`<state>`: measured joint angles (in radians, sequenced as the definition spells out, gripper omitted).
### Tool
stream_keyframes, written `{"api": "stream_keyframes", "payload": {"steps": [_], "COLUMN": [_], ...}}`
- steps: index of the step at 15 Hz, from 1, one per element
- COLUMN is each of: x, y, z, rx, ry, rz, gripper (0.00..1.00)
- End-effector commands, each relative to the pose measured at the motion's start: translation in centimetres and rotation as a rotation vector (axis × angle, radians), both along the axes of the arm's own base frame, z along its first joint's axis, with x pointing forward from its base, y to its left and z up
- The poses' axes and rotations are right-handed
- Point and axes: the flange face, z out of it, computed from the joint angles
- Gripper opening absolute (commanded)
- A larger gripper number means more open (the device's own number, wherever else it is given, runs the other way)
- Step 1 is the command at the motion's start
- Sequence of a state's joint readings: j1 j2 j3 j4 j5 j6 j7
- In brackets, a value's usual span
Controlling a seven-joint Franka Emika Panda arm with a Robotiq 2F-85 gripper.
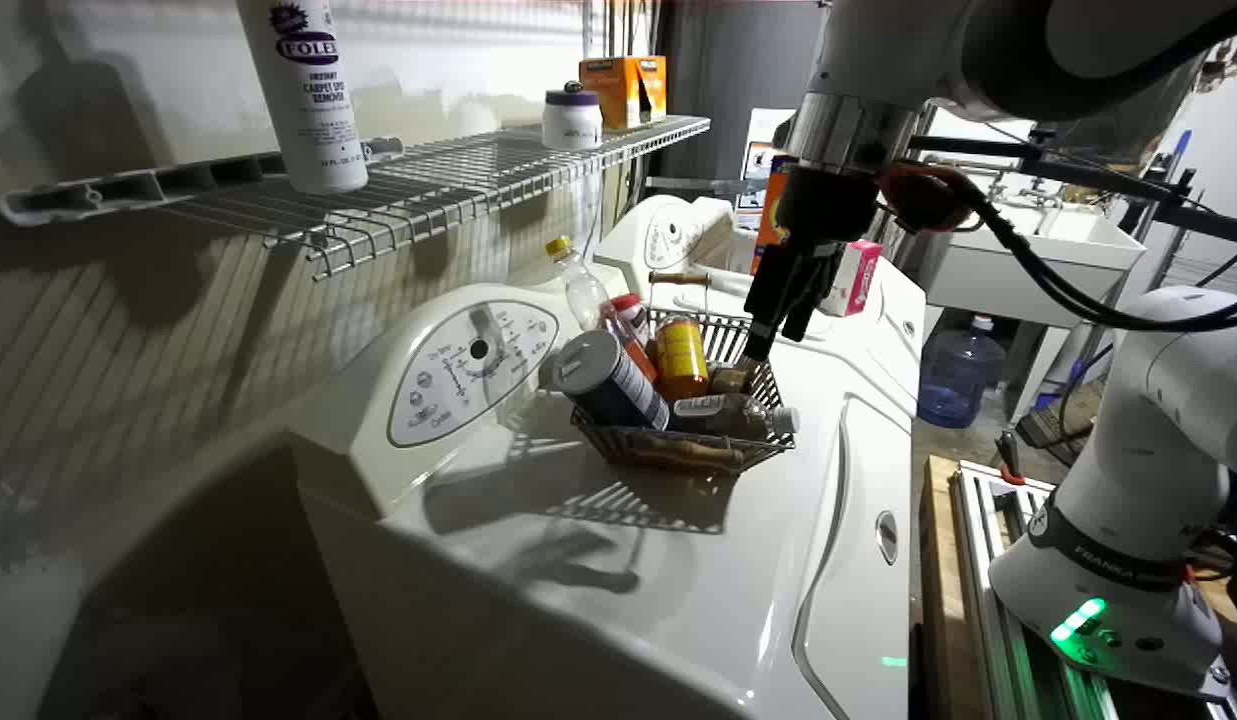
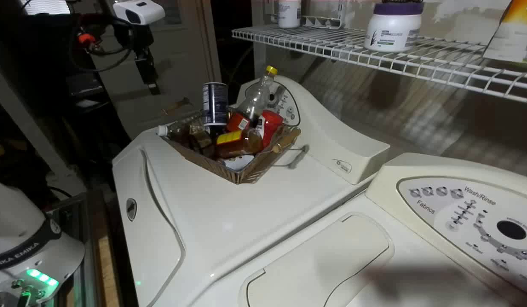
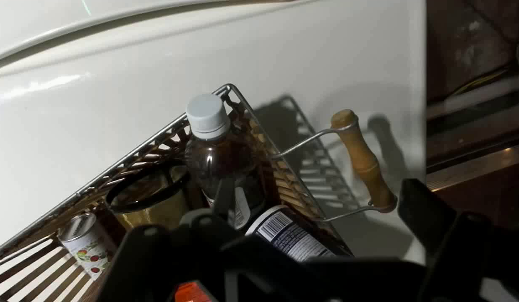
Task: Pick up the bottle with the brown liquid and place it on the rack
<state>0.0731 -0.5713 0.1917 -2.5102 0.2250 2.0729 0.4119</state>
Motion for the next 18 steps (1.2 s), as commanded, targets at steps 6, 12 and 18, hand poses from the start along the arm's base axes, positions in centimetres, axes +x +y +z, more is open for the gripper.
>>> {"api": "stream_keyframes", "payload": {"steps": [6,12,18], "x": [0.0,0.0,0.4], "y": [0.0,-1.1,-0.9], "z": [0.1,-4.5,-8.5], "rx": [0.000,-0.197,-0.249], "ry": [0.001,0.018,0.060], "rz": [0.000,-0.059,-0.052], "gripper": [1.00,1.00,1.00]}}
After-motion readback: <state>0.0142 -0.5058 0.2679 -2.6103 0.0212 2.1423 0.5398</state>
